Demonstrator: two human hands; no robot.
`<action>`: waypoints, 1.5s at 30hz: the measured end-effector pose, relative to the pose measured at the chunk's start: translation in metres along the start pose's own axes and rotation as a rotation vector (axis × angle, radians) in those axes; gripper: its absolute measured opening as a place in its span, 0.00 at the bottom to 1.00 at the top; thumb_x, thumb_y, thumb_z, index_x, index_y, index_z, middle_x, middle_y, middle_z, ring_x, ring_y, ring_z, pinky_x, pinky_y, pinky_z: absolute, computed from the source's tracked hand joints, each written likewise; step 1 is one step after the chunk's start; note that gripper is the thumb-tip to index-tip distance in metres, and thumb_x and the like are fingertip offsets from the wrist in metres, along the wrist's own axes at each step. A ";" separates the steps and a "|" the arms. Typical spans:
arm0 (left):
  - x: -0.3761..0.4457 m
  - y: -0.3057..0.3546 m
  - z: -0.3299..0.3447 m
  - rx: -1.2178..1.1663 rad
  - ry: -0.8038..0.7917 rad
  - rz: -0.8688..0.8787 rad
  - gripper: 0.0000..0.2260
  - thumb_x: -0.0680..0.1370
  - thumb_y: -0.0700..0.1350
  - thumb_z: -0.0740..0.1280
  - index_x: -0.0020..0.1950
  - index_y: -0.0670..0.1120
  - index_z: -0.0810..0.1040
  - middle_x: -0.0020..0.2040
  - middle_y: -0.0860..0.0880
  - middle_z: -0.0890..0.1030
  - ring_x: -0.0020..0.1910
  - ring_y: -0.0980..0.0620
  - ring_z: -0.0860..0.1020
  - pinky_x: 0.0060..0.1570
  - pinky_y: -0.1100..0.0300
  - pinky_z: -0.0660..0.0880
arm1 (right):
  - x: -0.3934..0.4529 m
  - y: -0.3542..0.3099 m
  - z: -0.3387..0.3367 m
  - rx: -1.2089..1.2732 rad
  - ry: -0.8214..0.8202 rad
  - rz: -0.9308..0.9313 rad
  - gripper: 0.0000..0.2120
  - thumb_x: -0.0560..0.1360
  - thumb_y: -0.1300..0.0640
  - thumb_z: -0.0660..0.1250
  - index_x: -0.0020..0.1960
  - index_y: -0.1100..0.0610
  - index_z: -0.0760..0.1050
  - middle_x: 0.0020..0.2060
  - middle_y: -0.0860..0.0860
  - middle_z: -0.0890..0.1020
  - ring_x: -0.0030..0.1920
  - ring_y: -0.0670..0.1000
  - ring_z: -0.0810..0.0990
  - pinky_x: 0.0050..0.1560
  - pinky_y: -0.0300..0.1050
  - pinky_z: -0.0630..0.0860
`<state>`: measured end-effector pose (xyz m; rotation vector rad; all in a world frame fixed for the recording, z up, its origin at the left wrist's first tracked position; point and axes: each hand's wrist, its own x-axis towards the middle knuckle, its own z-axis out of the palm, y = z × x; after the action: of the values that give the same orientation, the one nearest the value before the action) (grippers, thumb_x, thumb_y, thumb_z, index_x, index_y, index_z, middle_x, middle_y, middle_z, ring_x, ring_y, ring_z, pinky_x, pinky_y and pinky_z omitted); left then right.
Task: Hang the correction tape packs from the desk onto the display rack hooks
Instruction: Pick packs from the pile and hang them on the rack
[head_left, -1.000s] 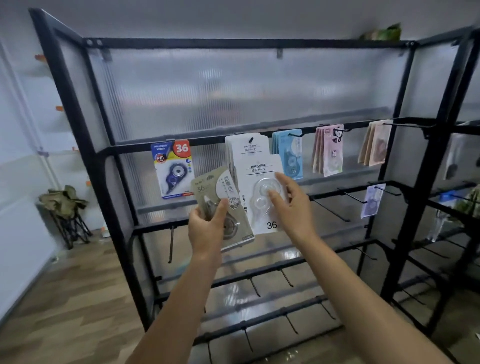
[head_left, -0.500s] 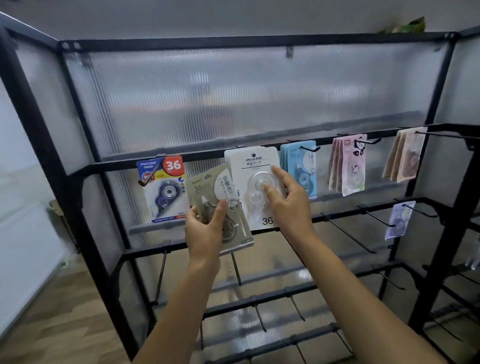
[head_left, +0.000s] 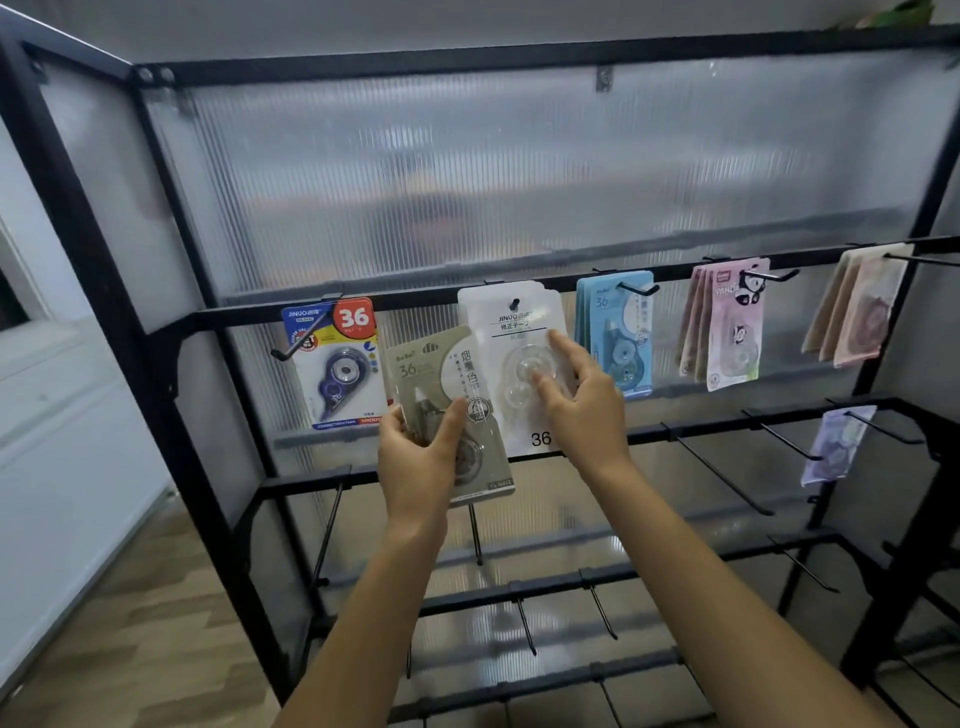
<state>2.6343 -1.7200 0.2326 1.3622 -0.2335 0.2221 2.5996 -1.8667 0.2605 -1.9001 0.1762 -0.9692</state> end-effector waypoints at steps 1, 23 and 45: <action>-0.002 -0.001 -0.001 0.016 0.001 0.006 0.27 0.62 0.62 0.73 0.55 0.50 0.72 0.47 0.50 0.82 0.42 0.58 0.82 0.37 0.67 0.77 | -0.002 0.002 0.001 -0.008 0.005 0.002 0.23 0.77 0.54 0.66 0.71 0.51 0.68 0.63 0.49 0.75 0.55 0.39 0.70 0.57 0.27 0.64; -0.042 -0.003 0.088 0.234 -0.342 0.261 0.19 0.70 0.51 0.76 0.56 0.49 0.73 0.43 0.61 0.78 0.43 0.70 0.78 0.37 0.78 0.71 | -0.034 0.043 -0.054 0.219 0.314 0.084 0.14 0.77 0.48 0.52 0.43 0.45 0.76 0.38 0.45 0.82 0.41 0.46 0.79 0.43 0.47 0.76; -0.124 -0.122 0.321 0.552 -0.544 -0.011 0.05 0.78 0.50 0.66 0.53 0.55 0.74 0.46 0.56 0.81 0.43 0.58 0.77 0.39 0.69 0.72 | 0.012 0.243 -0.255 0.183 0.208 0.391 0.11 0.79 0.54 0.62 0.39 0.56 0.72 0.30 0.49 0.74 0.31 0.43 0.72 0.35 0.43 0.70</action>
<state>2.5394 -2.0613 0.1433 1.9586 -0.6531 -0.1129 2.4975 -2.1768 0.1287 -1.5220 0.5422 -0.8774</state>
